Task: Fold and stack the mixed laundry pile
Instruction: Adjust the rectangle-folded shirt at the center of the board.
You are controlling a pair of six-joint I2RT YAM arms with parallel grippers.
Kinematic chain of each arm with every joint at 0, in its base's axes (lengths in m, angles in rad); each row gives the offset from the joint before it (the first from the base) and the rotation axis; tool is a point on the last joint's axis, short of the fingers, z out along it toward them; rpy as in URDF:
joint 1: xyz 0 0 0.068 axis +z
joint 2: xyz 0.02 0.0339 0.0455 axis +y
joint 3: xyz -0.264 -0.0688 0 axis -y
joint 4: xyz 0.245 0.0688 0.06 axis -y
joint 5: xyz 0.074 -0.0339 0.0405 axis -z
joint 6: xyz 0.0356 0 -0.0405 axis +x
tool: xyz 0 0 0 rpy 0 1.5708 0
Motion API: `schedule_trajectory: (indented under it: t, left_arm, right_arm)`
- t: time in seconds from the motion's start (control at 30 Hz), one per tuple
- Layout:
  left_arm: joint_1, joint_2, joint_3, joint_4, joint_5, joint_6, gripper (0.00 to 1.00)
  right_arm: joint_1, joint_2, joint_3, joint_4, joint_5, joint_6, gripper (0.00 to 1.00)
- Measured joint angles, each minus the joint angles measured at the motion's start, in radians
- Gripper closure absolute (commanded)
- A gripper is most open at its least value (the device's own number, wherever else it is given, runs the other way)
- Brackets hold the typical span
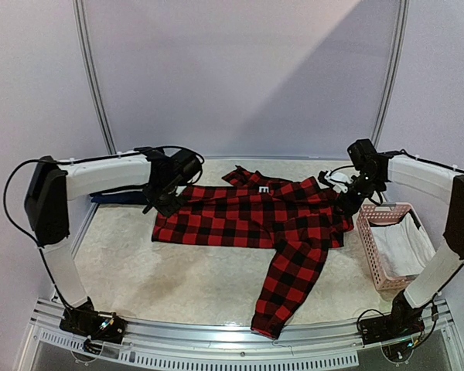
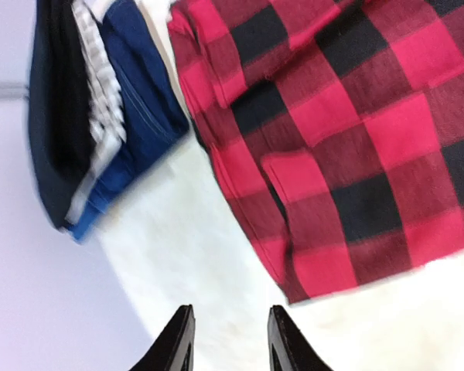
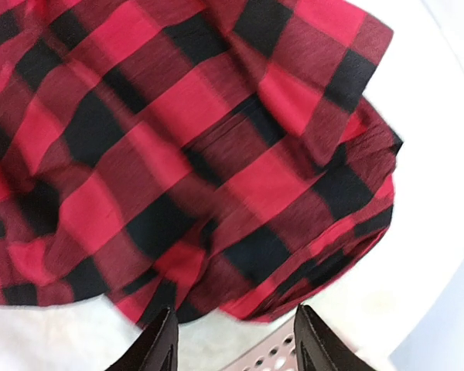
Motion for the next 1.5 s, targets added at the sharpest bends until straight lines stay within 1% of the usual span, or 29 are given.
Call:
schedule_trajectory:
  t: [0.13,0.3,0.43,0.53,0.73,0.9,0.97,1.07,1.1,1.13,1.17,1.23,1.27,1.3,1.37,1.5]
  left_arm:
    - [0.058,-0.076,-0.135,0.031,0.179,-0.127,0.63]
    - [0.134,-0.1,-0.314,0.113,0.394,-0.262,0.6]
    - [0.176,-0.115,-0.378,0.192,0.511,-0.322,0.59]
    - [0.199,-0.116,-0.393,0.25,0.571,-0.342,0.59]
    - [0.211,-0.112,-0.379,0.3,0.597,-0.344,0.58]
    - [0.213,-0.081,-0.339,0.306,0.594,-0.34,0.6]
    - [0.215,-0.054,-0.319,0.306,0.58,-0.336,0.64]
    - [0.217,-0.023,-0.31,0.303,0.562,-0.323,0.74]
    - [0.217,-0.015,-0.31,0.301,0.557,-0.325,0.77]
    - [0.218,-0.008,-0.31,0.298,0.551,-0.324,0.81]
    - [0.219,-0.003,-0.311,0.296,0.547,-0.32,0.85]
    - [0.22,-0.001,-0.314,0.292,0.539,-0.317,0.95]
    - [0.22,-0.001,-0.315,0.291,0.534,-0.316,1.0]
    - [0.22,-0.001,-0.317,0.291,0.532,-0.315,1.0]
    - [0.22,-0.005,-0.327,0.296,0.527,-0.314,1.0]
    - [0.22,-0.036,-0.365,0.301,0.529,-0.315,1.0]
  right_arm:
    - [0.0,-0.024,-0.044,-0.049,-0.013,0.0,0.48]
    - [0.0,0.035,-0.08,-0.072,-0.025,0.001,0.48]
    - [0.0,0.108,-0.081,-0.069,-0.023,0.001,0.47]
    - [0.0,0.152,-0.082,-0.064,-0.02,0.0,0.47]
    - [0.0,0.2,-0.082,-0.058,-0.015,-0.005,0.47]
    - [0.0,0.201,-0.082,-0.058,-0.015,-0.009,0.47]
    - [0.0,0.203,-0.082,-0.057,-0.015,-0.01,0.48]
    - [0.0,0.205,-0.082,-0.057,-0.015,-0.016,0.49]
    - [0.0,0.206,-0.081,-0.057,-0.014,-0.017,0.52]
    - [0.0,0.208,-0.08,-0.057,-0.013,-0.02,0.57]
    - [0.0,0.21,-0.079,-0.057,-0.01,-0.023,0.65]
    - [0.0,0.219,-0.069,-0.056,-0.004,-0.026,0.84]
    - [-0.001,0.227,-0.061,-0.057,-0.004,-0.029,0.9]
    - [-0.002,0.237,-0.049,-0.059,-0.005,-0.029,0.94]
    - [-0.005,0.254,-0.026,-0.067,-0.015,-0.039,0.97]
    - [-0.006,0.263,-0.012,-0.092,-0.028,-0.053,0.98]
